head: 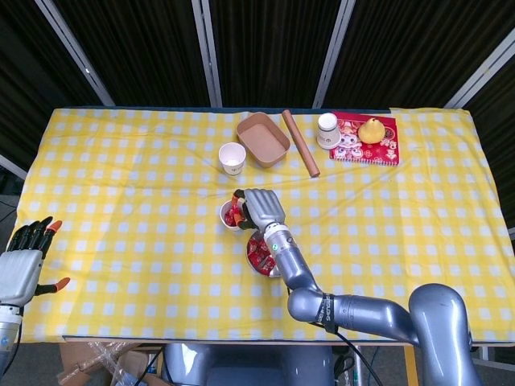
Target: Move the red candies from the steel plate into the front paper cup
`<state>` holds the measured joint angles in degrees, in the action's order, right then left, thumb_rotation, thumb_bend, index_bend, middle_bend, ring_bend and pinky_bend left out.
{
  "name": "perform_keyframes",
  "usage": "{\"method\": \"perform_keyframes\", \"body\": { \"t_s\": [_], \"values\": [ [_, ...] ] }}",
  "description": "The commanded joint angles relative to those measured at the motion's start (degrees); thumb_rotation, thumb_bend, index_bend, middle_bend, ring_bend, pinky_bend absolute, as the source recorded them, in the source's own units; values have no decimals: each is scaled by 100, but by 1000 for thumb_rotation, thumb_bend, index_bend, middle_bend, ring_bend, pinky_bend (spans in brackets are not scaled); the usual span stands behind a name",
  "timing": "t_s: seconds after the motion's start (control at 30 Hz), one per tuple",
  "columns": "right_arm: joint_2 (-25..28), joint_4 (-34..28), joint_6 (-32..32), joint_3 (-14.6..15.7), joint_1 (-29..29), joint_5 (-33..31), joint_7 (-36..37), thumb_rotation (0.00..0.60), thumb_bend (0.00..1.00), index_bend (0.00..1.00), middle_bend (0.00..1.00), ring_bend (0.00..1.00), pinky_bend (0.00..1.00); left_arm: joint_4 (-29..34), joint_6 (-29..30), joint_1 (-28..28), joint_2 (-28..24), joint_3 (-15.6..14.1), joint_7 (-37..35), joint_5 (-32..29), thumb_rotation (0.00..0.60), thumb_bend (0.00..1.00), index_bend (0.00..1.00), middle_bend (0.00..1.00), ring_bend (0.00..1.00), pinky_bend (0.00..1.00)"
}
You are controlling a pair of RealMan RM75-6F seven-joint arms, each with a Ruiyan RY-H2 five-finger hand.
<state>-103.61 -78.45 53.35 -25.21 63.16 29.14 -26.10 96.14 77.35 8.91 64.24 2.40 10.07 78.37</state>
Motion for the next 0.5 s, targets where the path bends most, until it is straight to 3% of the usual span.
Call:
{"method": "perform_keyframes", "body": {
  "t_s": [0.03, 0.5],
  "values": [
    [43, -112, 87, 10, -18, 58, 1, 600, 483, 378, 823, 966, 911, 3, 4, -2, -2, 1, -5, -2, 600, 0, 31, 0, 0, 0],
    [609, -1413, 813, 306, -401, 246, -240, 600, 481, 364, 823, 966, 911, 22, 58, -23, -6, -5, -36, 31, 600, 0, 31, 0, 0, 0]
  ]
}}
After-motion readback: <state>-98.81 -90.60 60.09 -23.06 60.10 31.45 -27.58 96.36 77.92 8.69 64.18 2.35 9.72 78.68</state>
